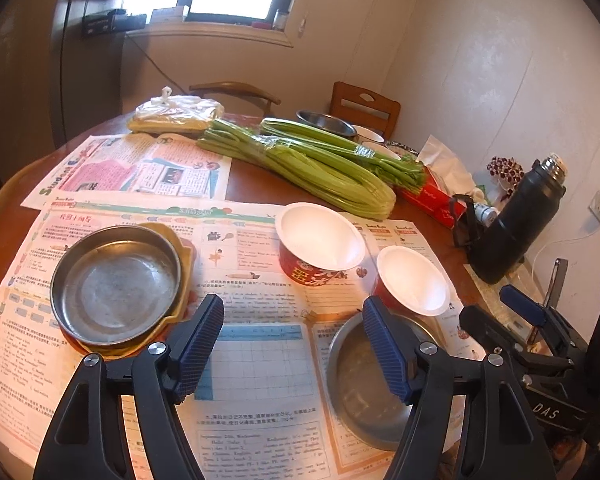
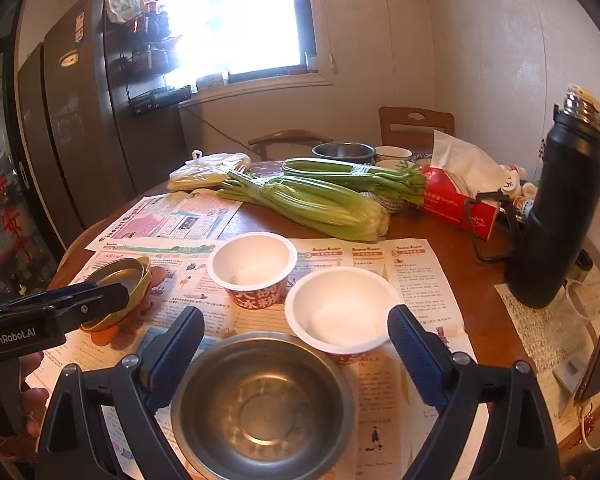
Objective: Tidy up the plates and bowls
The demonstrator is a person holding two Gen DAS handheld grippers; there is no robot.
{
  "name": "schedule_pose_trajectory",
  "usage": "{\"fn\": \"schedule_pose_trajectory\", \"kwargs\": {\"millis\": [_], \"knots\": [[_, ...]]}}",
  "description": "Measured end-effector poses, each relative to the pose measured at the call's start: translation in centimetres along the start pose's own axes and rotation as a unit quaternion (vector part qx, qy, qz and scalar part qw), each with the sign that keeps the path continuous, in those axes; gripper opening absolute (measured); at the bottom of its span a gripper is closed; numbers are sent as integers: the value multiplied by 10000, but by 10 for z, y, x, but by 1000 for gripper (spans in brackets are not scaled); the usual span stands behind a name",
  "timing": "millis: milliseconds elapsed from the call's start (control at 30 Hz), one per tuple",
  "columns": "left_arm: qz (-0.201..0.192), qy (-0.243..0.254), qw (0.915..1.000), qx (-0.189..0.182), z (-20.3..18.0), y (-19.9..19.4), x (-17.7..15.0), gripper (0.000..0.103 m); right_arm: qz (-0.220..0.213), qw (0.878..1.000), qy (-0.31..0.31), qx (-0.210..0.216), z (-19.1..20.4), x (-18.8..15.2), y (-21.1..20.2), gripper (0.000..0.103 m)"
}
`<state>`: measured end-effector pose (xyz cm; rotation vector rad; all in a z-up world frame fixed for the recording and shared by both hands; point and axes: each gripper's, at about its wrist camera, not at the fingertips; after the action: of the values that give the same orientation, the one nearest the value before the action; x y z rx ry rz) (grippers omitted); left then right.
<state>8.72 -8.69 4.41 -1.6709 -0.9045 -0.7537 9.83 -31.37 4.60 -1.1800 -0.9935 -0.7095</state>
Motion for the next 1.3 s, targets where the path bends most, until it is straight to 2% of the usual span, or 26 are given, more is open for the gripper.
{"fn": "schedule_pose_trajectory", "kwargs": {"millis": [167,500,600,733,833,1100,1233,1300], "knots": [[210,60,9997,-94,-10,10,-8,74,189,9998,92,26,-12,-11,-1,96],[656,256,9974,-134,-24,31,-30,74,547,9981,207,-200,-38,-36,0,96],[822,334,9959,-173,-30,39,-37,74,759,9969,200,-84,-38,-45,6,96],[994,429,9940,-135,-34,49,-45,74,1182,9922,273,274,-35,-61,17,97],[1094,489,9927,-124,-35,55,-51,74,1288,9916,34,137,-29,-68,21,96],[1347,527,9894,-142,-36,69,-57,74,1355,9906,-164,-81,-26,-71,26,90],[1354,600,9890,-75,-38,73,-58,74,1437,9894,-174,-53,-26,-72,32,78],[1350,670,9886,0,-39,75,-58,74,1465,9889,-245,-52,-24,-73,33,77]]}}
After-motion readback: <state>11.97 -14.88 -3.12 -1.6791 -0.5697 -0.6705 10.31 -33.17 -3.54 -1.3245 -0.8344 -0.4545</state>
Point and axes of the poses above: each gripper's, at about its wrist camera, not at the fingertips, and y roughly the way its jaws point, z to its left, x to its top, and after that the axes turned 13 degrees about -z, right-handed
